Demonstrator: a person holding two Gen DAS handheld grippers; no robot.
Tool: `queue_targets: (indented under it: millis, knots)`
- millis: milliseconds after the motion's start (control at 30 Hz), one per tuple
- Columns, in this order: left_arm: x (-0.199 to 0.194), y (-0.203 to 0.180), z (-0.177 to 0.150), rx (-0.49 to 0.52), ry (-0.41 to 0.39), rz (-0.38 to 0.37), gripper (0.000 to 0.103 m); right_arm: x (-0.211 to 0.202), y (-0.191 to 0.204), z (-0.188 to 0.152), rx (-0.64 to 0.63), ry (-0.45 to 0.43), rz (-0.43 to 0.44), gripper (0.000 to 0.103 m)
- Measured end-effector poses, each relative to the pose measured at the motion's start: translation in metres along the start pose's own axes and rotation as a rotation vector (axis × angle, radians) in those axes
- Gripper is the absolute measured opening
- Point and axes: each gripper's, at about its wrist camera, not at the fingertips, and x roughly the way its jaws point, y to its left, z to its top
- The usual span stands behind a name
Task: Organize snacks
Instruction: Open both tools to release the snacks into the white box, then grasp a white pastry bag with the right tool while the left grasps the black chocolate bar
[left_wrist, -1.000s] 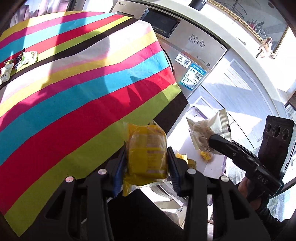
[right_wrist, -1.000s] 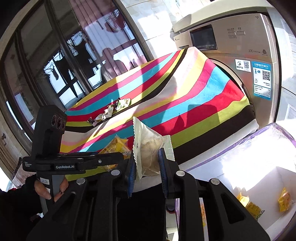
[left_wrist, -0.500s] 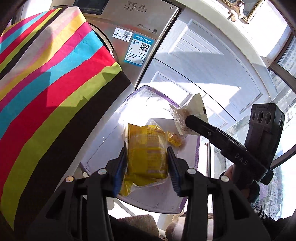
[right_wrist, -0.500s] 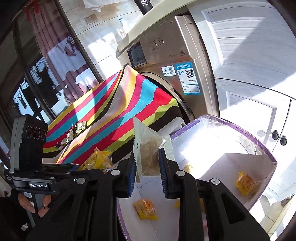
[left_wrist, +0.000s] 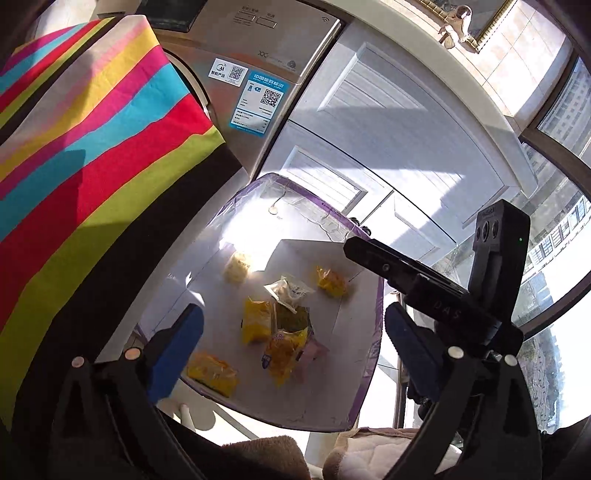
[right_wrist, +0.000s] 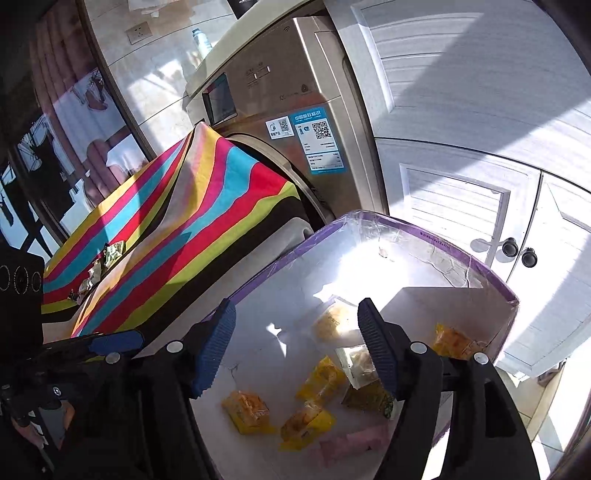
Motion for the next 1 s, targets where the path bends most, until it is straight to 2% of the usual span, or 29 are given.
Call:
queue_targets:
  millis: [100, 200, 333, 433, 567, 700, 833, 1000]
  knots:
    - [-0.033, 0.046, -0.006, -0.063, -0.054, 0.165, 0.101, 0.008, 0.013, -0.002, -0.026, 0.035, 0.018, 0.069]
    - [-0.075, 0.1, -0.02, -0.138, -0.089, 0.385, 0.101, 0.025, 0.036, -0.009, -0.074, 0.117, 0.067, 0.075]
    - [-0.147, 0.173, -0.048, -0.245, -0.171, 0.647, 0.101, 0.05, 0.094, -0.024, -0.261, 0.225, 0.106, 0.08]
    - [-0.196, 0.223, -0.066, -0.341, -0.214, 0.768, 0.101, 0.065, 0.143, -0.032, -0.406, 0.262, 0.146, 0.085]
    - [-0.241, 0.286, -0.08, -0.499, -0.289, 0.827, 0.101, 0.089, 0.211, -0.028, -0.521, 0.272, 0.203, 0.085]
    - [-0.263, 0.329, -0.088, -0.621, -0.37, 0.837, 0.101, 0.124, 0.274, -0.012, -0.531, 0.278, 0.285, 0.087]
    - [-0.266, 0.339, -0.093, -0.688, -0.424, 0.788, 0.101, 0.176, 0.329, 0.002, -0.502, 0.32, 0.304, 0.087]
    - [-0.268, 0.334, -0.1, -0.68, -0.485, 0.735, 0.101, 0.246, 0.391, 0.013, -0.456, 0.357, 0.302, 0.087]
